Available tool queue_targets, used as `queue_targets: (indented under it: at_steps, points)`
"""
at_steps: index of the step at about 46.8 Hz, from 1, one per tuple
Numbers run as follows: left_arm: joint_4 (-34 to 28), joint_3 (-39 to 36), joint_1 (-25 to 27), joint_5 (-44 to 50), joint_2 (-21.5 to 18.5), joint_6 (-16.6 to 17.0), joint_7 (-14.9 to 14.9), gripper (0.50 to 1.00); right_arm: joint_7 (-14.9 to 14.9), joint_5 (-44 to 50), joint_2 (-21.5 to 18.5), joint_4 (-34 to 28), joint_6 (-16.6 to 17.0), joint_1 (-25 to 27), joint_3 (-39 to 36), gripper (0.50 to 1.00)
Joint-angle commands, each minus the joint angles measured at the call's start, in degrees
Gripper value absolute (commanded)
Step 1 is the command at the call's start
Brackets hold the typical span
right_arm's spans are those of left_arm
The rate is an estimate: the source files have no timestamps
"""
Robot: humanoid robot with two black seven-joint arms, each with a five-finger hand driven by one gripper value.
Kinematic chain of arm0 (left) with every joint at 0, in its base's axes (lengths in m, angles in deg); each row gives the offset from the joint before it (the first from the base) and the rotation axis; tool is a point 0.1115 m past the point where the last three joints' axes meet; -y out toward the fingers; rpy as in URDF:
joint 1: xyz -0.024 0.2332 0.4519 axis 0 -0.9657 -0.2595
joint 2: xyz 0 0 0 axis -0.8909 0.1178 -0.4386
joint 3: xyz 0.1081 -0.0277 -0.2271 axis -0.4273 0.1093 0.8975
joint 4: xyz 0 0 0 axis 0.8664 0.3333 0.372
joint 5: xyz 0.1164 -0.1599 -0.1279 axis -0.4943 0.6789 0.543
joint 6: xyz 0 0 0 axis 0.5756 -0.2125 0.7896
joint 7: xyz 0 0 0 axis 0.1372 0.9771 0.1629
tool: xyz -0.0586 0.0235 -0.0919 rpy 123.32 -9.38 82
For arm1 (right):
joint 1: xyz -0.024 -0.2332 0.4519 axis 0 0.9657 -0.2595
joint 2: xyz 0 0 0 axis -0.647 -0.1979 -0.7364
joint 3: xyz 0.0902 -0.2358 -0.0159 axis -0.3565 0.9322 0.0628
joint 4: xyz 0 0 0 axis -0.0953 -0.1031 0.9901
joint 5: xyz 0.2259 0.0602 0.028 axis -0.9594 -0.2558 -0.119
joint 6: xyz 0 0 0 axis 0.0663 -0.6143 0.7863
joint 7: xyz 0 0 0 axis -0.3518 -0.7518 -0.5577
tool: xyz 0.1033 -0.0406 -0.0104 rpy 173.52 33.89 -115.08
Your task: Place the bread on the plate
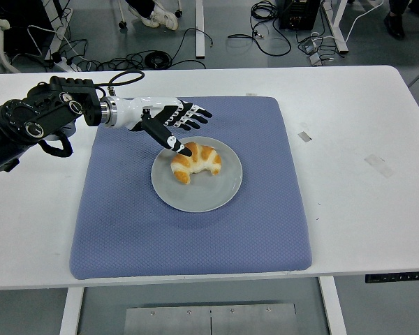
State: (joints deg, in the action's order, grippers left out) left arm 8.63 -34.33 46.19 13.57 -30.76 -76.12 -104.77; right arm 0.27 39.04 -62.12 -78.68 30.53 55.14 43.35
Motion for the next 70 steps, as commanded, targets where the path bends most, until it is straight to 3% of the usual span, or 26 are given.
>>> queue_targets:
  at_steps: [1, 22, 43, 70]
  points:
    - [0.0, 0.2, 0.2, 0.1, -0.5, 0.0, -0.1, 0.949, 0.0, 0.0, 0.0, 0.0, 0.0, 0.0, 0.0, 1.0]
    - [1.2, 8.0, 0.3, 4.0, -2.9, 1.0, 0.0, 0.951, 0.0, 0.0, 0.0, 0.1, 0.0, 0.0, 0.0, 1.0]
    - [7.4, 8.8, 0.2, 13.1, -3.1, 2.4, 0.0, 0.964, 0.0, 0.0, 0.0, 0.3, 0.1, 0.0, 0.0, 1.0]
    - [10.2, 10.4, -0.2, 14.9, -2.9, 3.6, 0.0, 0.969, 0.0, 0.0, 0.0, 0.3, 0.1, -0.1, 0.0, 1.0]
